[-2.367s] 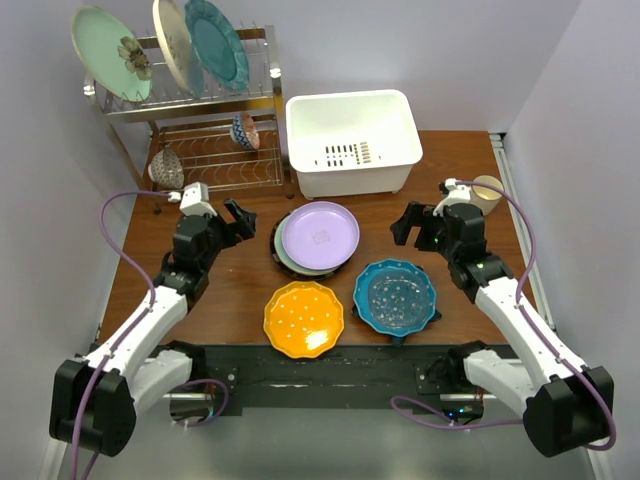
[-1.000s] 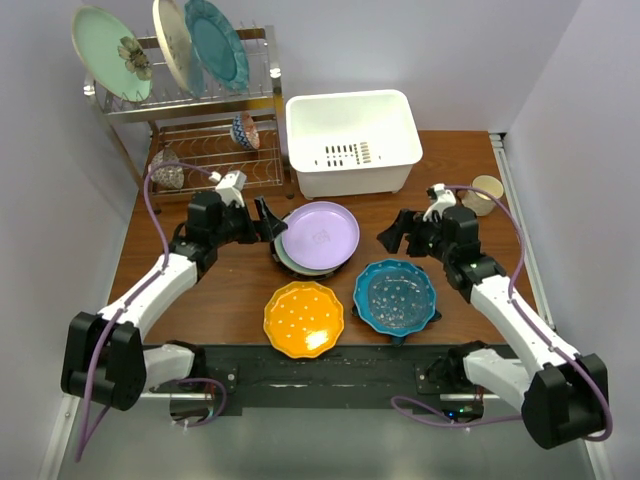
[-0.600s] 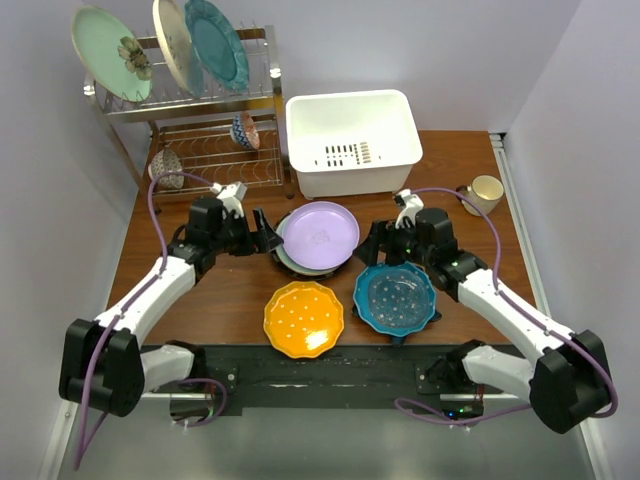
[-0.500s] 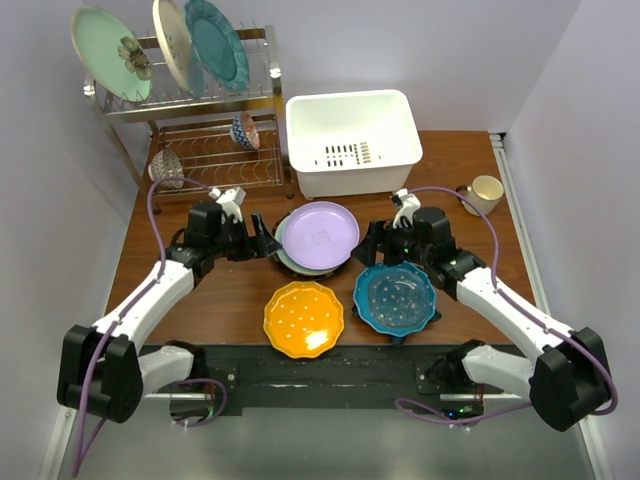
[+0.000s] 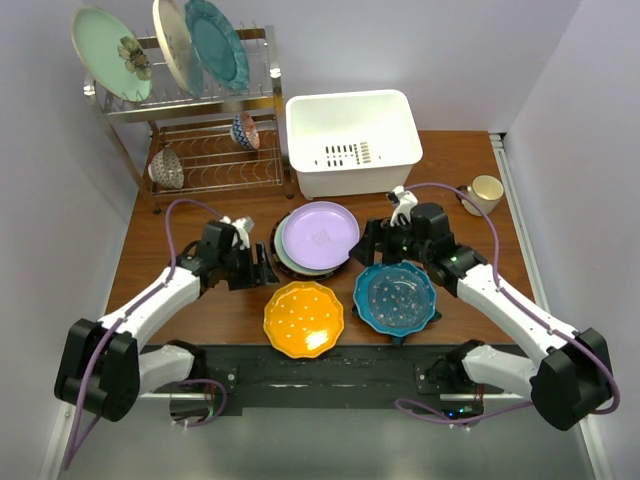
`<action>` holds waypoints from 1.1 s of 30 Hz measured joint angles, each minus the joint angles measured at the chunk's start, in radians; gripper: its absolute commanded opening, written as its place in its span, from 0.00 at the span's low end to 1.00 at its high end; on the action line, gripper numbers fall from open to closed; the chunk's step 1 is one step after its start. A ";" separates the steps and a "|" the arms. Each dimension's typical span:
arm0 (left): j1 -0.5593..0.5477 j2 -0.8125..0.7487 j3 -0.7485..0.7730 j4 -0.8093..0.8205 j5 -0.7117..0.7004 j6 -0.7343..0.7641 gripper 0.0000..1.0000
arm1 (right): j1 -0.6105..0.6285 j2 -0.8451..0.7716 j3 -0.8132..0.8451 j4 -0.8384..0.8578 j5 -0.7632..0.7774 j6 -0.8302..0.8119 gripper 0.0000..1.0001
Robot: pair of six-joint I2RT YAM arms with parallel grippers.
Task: Place the plates into the plastic bin on the countertop
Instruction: Pick up the plate at the center of the board.
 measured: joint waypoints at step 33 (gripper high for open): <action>-0.249 0.260 0.106 -0.110 -0.195 0.019 0.26 | 0.001 0.050 0.011 -0.051 -0.001 -0.037 0.86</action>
